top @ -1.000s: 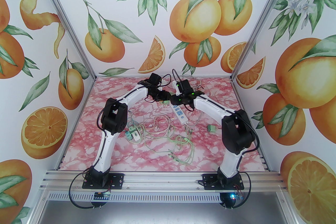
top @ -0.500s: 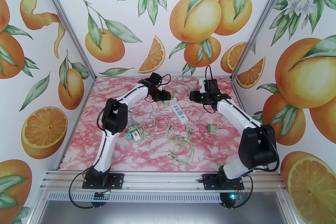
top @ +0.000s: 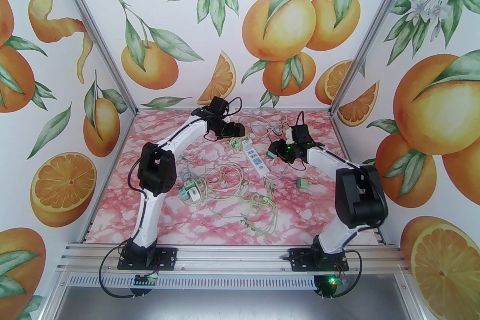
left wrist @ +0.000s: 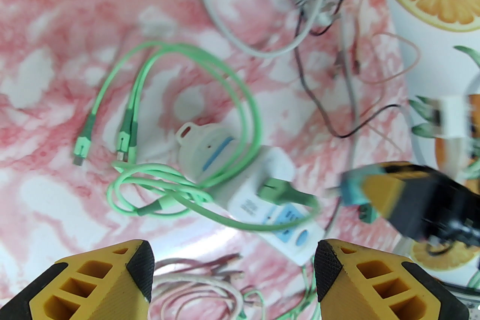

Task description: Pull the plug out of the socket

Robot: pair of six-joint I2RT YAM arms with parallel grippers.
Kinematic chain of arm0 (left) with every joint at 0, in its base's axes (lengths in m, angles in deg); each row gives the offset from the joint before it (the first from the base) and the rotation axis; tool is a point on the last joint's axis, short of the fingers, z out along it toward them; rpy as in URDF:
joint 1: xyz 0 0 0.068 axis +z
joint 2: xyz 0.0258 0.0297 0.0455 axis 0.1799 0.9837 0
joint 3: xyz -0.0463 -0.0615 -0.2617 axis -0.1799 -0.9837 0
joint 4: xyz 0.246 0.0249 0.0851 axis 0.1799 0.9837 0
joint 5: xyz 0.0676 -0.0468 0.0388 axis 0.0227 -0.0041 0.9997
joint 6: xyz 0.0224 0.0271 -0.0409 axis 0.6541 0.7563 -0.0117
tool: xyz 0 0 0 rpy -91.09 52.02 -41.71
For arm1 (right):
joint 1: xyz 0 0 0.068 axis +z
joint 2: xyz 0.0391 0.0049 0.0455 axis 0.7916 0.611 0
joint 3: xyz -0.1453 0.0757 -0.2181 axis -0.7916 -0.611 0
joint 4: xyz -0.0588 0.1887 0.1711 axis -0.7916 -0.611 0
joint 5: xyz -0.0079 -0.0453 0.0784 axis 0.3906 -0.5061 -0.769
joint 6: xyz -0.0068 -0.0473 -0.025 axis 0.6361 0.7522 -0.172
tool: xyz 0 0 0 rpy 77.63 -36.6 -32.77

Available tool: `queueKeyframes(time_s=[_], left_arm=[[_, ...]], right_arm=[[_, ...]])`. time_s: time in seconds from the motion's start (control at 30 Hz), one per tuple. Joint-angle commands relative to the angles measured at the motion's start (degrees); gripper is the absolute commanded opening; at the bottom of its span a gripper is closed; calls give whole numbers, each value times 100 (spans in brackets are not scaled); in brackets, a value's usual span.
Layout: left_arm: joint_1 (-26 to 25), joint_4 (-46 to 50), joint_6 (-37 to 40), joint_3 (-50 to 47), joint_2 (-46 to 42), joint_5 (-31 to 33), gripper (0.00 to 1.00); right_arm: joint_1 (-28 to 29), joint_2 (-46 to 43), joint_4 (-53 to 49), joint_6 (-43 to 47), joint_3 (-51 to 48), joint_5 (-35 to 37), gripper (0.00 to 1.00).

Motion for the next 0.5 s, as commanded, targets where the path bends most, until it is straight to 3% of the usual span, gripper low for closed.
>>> queueKeyframes(time_s=[0.0,0.17,0.47], left_arm=[[-21,134,35,45,-385,194,75],[-72,36,71,-284,-601,347,76],[-260,-40,36,-506,-660,408,76]], right_arm=[[-83,189,634,-814,-7,-325,32],[-217,530,1456,-1625,-88,-688,36],[-261,744,913,-1456,254,-605,56]])
